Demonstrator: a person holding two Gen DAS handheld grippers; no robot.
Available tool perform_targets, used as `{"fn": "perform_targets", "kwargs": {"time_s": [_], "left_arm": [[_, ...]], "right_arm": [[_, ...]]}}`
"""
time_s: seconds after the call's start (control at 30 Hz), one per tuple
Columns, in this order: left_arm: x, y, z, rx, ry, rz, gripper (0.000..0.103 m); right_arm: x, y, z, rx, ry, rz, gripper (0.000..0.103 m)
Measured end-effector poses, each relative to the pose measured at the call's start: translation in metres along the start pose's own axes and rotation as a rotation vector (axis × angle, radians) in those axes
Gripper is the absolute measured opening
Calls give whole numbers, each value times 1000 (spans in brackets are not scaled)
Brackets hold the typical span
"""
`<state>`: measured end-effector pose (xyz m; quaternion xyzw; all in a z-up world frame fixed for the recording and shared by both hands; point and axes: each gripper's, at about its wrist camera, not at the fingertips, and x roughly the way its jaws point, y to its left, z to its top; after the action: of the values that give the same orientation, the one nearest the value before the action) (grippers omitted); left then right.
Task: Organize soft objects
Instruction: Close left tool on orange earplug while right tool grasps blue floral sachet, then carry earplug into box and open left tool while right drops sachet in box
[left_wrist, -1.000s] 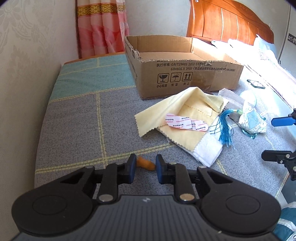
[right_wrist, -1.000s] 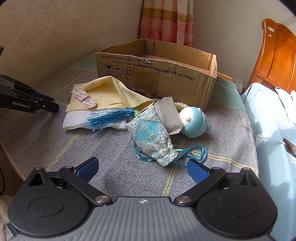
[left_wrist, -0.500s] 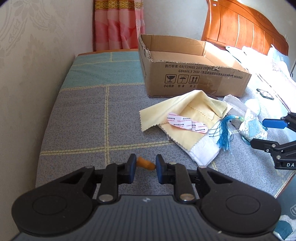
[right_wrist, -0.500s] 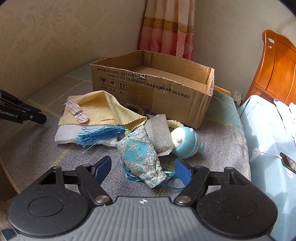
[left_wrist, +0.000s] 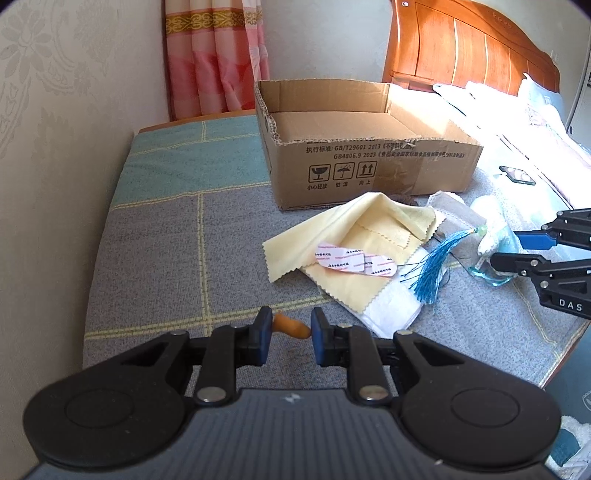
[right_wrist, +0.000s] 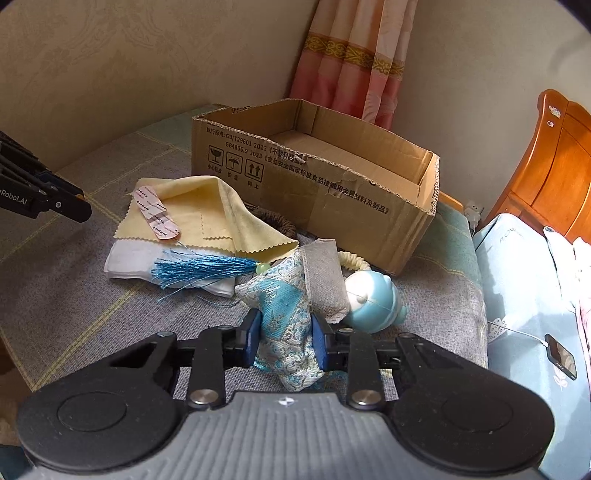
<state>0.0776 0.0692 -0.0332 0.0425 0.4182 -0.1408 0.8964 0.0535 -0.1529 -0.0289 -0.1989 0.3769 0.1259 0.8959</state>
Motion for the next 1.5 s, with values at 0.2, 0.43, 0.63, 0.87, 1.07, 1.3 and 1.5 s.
{"fn": "perform_targets", "kwargs": {"time_s": [0.2,0.43,0.63,0.87,1.07,1.3,1.5], "left_arm": [[-12,-9,18,48,-34,-10,21],[-20,-26,67,166,-111,-31,21],[8,-37,134,242,-145,-23,21],[75,-34,183,159,-104,22,82],[77,-30,167,94,-133,51,92],[49,-39,139,111,-218,149,101],[31,-32,112,6,-214,131,102]], "right_arm": [[-25,-16,16,17,-37,55,33],[-45,-32,43,8,-101,87,33],[-50,-44,66,4,-147,66,33],[-49,-56,83,6,-160,30,33],[-48,-64,92,9,-157,16,33],[-40,-74,112,16,-162,-2,33],[-24,-78,138,10,-154,-16,33]]}}
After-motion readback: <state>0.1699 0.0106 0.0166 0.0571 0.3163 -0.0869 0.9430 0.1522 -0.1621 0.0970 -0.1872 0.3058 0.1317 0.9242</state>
